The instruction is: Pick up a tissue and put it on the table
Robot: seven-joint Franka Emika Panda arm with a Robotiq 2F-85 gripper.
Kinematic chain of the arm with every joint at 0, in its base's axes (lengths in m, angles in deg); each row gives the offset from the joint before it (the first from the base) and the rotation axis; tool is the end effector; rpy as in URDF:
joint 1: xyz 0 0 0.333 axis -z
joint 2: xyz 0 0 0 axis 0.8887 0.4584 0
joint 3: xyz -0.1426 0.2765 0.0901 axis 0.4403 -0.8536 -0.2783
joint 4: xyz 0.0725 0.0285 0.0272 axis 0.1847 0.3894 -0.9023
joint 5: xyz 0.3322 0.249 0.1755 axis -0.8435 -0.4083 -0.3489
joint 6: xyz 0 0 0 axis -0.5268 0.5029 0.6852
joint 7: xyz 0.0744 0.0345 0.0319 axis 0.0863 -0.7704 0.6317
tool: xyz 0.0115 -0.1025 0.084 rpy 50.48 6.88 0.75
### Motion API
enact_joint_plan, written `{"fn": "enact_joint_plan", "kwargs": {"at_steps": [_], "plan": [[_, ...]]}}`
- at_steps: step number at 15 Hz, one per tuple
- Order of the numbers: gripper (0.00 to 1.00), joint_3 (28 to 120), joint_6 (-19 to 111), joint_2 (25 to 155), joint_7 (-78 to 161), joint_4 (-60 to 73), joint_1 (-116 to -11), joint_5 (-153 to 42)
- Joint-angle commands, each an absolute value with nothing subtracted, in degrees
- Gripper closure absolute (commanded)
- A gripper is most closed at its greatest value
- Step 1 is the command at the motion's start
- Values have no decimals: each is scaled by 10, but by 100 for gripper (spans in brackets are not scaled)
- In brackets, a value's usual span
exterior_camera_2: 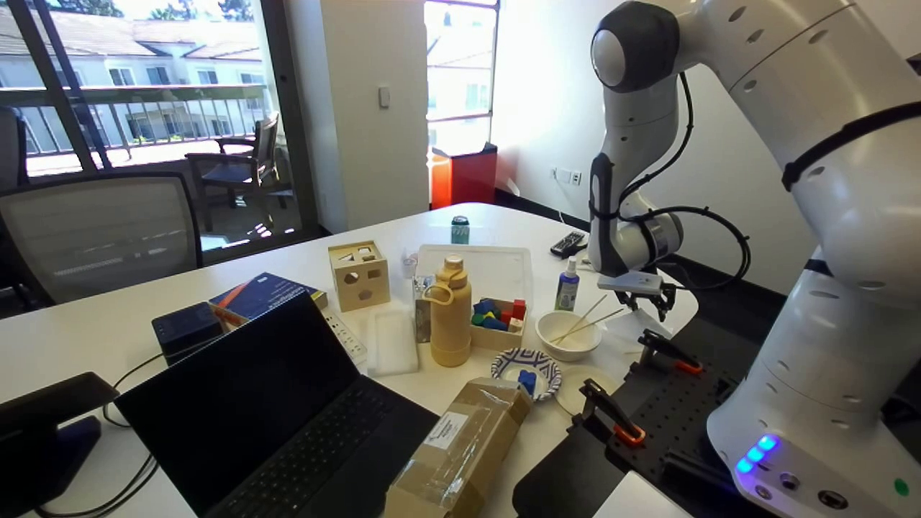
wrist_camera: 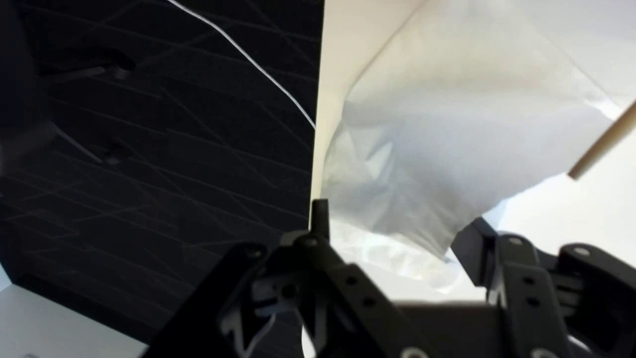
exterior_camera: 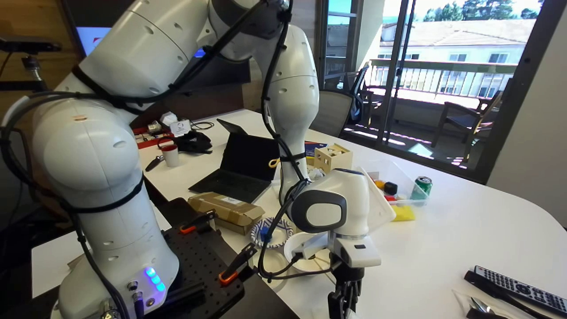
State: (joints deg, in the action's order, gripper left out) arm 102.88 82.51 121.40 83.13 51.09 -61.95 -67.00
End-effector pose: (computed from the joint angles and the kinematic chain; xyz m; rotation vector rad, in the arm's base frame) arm 0.3255 -0.3349 -0.0327 2.0794 -1.7671 -0.0428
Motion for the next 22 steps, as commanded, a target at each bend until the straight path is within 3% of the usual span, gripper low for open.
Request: {"fn": "enact_joint_plan", "kwargs": {"at_steps": [1,3,12,22], "plan": [[5,1044,830,1191,810,522,-625,-693],[0,1053,837,1180,811,530,-626,-701],[0,1046,820,1174,809,545,-590,-729],[0,990,797,1251,817,455,-527,-747]]}}
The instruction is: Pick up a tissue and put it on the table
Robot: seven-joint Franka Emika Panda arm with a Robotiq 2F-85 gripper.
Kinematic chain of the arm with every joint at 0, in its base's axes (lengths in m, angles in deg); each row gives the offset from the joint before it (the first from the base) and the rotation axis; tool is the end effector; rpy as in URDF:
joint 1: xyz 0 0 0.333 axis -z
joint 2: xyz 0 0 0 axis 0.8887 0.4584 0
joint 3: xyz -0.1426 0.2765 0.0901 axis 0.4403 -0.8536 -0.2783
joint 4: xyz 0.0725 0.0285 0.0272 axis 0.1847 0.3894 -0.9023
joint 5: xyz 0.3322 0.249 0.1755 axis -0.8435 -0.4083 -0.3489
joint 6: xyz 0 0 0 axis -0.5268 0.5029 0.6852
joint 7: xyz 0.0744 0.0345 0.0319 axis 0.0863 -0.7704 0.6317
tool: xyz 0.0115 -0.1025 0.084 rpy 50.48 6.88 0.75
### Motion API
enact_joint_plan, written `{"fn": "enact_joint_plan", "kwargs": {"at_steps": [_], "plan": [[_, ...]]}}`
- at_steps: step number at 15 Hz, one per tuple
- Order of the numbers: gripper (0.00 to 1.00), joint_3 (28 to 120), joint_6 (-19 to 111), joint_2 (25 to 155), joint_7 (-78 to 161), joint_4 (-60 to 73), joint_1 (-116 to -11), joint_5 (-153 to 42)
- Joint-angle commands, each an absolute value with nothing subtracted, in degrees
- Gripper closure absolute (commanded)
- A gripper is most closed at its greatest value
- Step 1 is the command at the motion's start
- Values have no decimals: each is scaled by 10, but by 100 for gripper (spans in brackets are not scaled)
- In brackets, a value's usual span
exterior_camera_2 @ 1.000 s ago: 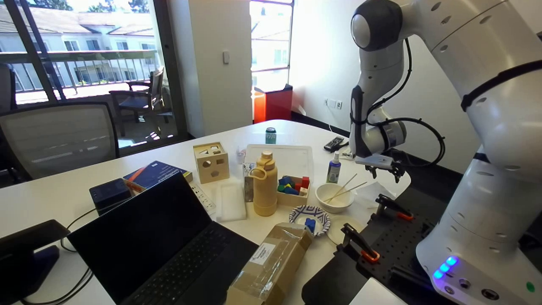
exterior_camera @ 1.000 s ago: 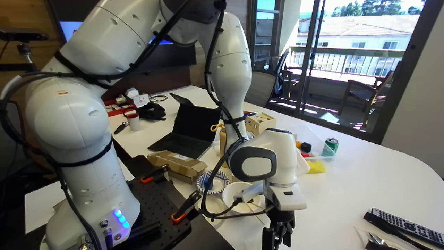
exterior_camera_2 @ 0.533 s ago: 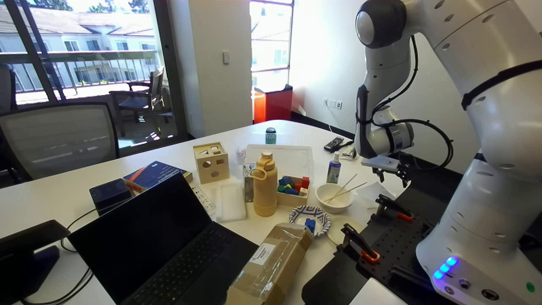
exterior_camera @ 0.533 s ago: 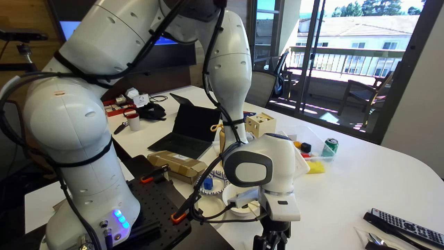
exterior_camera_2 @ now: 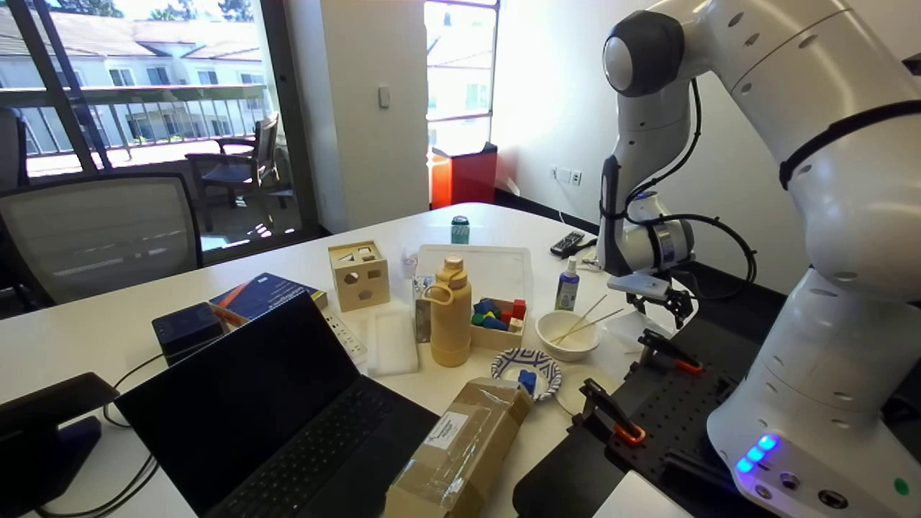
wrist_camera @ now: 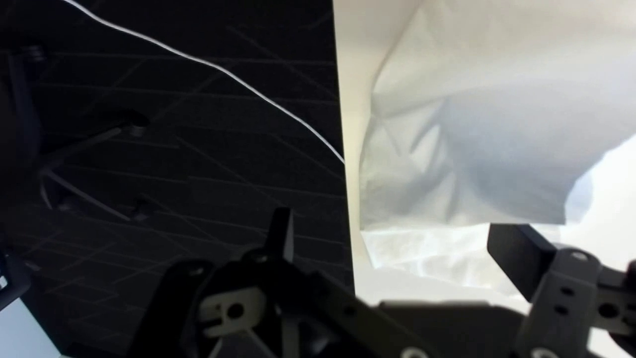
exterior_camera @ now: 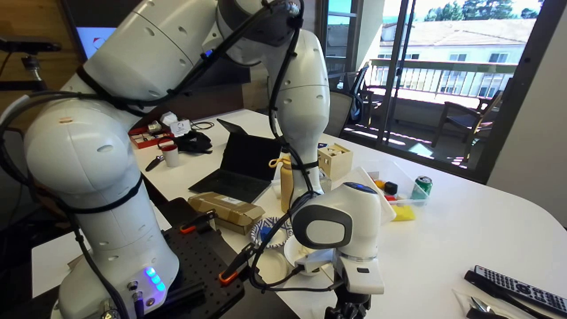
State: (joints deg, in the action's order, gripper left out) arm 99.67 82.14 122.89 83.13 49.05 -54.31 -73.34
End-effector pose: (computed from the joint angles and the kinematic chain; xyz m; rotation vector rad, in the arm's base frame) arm 0.2982 -0.3609 -0.0477 1.9315 -1.9861 -0.0668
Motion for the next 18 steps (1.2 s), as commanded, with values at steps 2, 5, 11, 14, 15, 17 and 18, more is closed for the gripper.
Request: {"fn": "enact_joint_plan", "kwargs": {"at_steps": [2,5,11,14,15,17,18], "plan": [[0,987,789,1265,818,438,-519,-747],[0,976,781,1287,817,415,-503,-749],[0,949,781,1313,812,381,-471,-757],[0,927,786,1302,803,374,-450,-763],[0,918,788,1298,800,371,-445,-764],[0,904,789,1296,795,362,-436,-768],[0,898,789,1295,792,358,-432,-771]]}}
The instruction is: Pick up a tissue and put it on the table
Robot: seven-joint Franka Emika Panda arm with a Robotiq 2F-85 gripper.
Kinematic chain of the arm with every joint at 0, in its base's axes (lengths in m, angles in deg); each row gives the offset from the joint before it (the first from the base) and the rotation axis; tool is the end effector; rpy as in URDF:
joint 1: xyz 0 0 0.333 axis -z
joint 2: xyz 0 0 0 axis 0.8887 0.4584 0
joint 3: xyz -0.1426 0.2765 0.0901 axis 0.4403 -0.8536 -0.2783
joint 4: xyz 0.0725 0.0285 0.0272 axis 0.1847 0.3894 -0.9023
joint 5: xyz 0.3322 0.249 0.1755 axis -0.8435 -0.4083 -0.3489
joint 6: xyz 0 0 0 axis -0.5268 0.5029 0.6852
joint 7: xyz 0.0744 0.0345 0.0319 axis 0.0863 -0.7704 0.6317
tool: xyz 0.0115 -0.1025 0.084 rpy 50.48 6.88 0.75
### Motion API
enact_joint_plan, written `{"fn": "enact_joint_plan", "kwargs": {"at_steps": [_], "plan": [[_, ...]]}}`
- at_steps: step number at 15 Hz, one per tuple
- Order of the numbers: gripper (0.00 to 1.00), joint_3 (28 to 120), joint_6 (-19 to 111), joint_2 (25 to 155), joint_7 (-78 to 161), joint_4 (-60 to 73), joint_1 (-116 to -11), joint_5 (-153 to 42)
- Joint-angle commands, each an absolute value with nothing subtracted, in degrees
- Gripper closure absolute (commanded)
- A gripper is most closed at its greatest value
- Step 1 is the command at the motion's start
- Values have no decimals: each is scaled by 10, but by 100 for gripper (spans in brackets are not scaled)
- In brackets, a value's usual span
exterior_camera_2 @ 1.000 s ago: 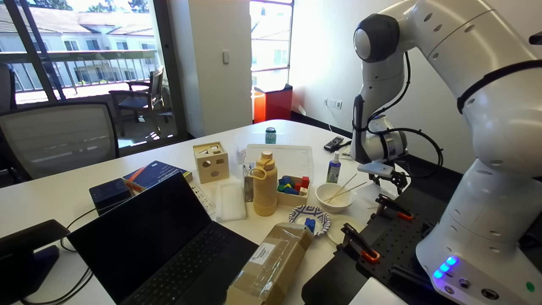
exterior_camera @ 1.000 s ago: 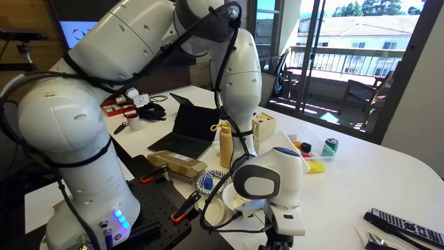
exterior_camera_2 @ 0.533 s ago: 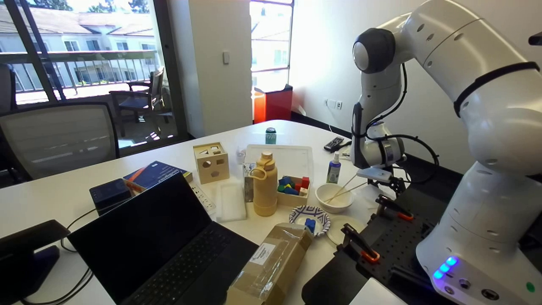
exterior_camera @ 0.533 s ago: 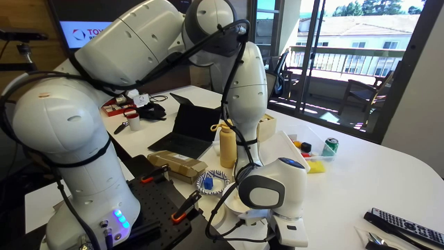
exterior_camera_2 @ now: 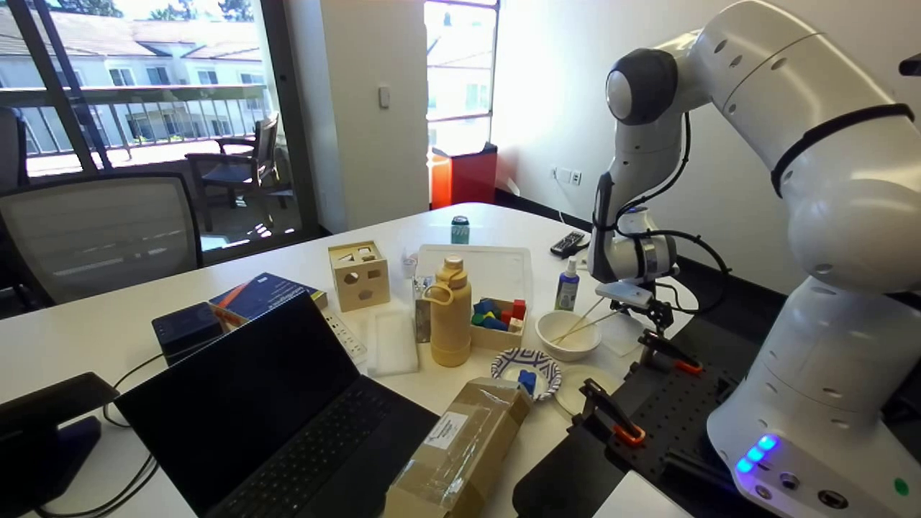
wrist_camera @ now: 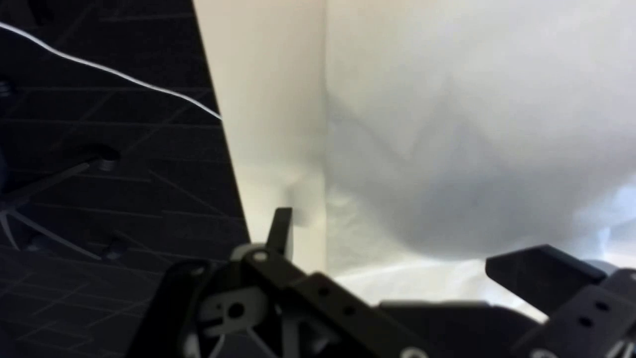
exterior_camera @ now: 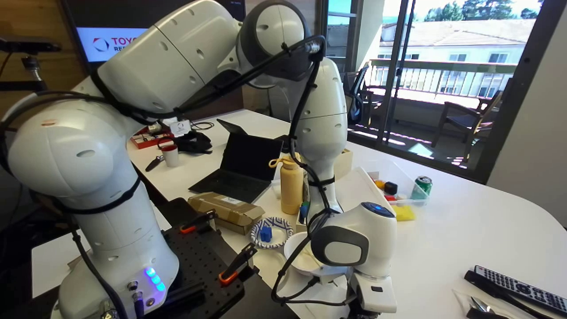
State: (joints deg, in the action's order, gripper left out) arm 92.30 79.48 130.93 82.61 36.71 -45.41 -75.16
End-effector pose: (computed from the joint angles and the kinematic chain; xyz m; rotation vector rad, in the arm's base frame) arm 0.3320 -0.3810 -0.1037 1.9462 -2.0713 -0.1014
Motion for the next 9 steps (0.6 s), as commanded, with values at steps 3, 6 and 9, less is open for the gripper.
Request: {"fn": "enact_joint_plan", "kwargs": {"at_steps": [3,6,9], "plan": [[0,872,792,1291,769,349,-414,-785],[0,847,793,1287,745,347,-396,-802],[0,846,793,1284,726,351,-393,-815]]}}
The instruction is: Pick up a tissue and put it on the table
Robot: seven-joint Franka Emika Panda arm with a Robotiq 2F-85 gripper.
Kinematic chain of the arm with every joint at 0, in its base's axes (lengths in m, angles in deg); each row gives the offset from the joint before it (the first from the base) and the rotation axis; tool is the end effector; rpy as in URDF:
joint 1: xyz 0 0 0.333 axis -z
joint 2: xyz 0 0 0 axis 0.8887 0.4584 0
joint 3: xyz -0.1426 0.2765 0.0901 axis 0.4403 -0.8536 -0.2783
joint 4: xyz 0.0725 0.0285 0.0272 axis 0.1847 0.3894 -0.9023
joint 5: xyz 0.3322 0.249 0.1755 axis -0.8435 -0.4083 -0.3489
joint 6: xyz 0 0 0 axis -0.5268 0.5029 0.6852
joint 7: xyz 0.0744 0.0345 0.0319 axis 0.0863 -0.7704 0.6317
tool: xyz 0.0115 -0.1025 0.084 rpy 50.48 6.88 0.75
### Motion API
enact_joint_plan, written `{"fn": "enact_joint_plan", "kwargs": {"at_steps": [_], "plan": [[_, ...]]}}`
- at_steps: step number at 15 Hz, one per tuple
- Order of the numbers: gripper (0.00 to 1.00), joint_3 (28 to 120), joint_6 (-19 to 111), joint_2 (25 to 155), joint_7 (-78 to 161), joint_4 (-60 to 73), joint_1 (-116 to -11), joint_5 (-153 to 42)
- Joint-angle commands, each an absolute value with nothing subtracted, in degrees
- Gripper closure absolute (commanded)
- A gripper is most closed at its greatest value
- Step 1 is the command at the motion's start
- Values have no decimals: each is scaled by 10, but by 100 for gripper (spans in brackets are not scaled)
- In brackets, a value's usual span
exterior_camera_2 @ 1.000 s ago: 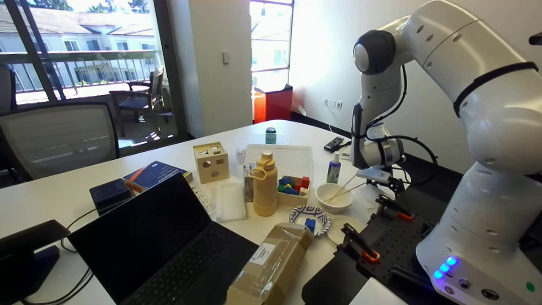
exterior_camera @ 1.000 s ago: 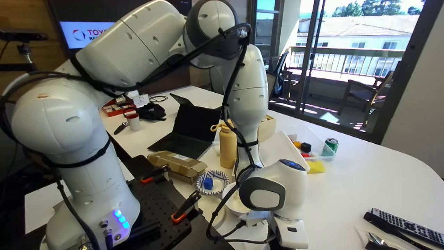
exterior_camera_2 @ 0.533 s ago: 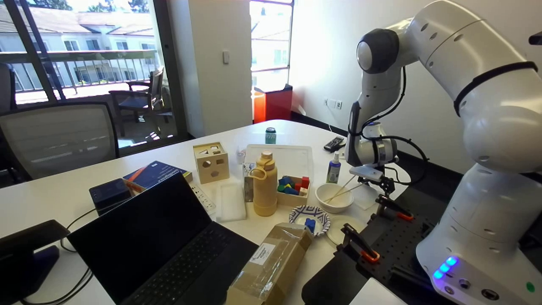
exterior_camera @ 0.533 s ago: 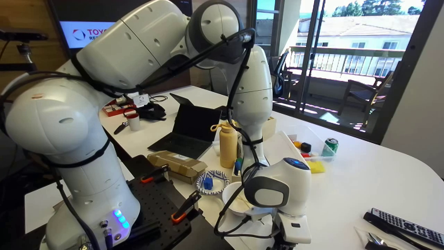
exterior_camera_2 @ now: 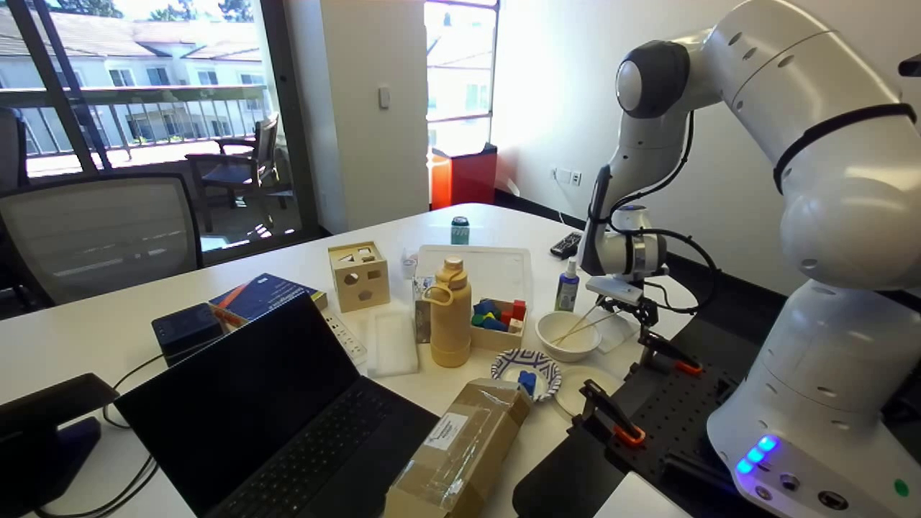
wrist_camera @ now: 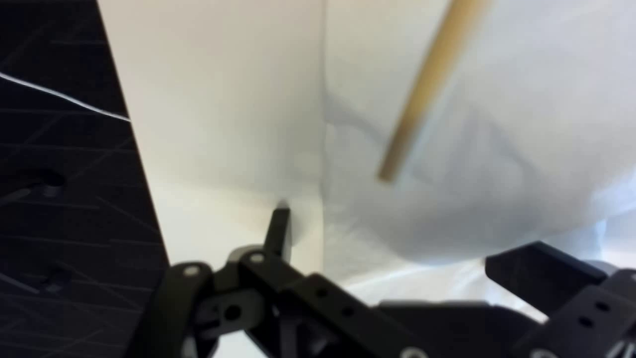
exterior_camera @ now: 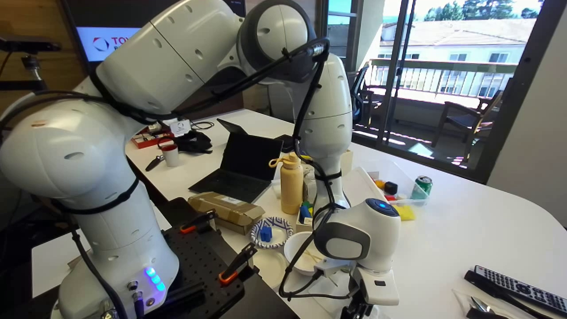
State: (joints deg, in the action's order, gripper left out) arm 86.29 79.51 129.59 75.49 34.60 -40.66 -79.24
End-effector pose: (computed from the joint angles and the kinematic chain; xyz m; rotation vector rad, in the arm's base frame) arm 0.3615 -0.3690 -0.1064 2.0688 -2.1133 -0.0913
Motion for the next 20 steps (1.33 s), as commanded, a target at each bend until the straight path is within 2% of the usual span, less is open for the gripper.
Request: {"fn": "enact_joint_plan", "kwargs": {"at_steps": [1,12,17,20], "plan": [[0,847,794,1282,723,355,-395,-818],[0,876,821,1200,713,426,-420,-824],[0,929,837,1102,720,512,-482,-811],[0,985,827,1021,727,580,-556,-790]]}}
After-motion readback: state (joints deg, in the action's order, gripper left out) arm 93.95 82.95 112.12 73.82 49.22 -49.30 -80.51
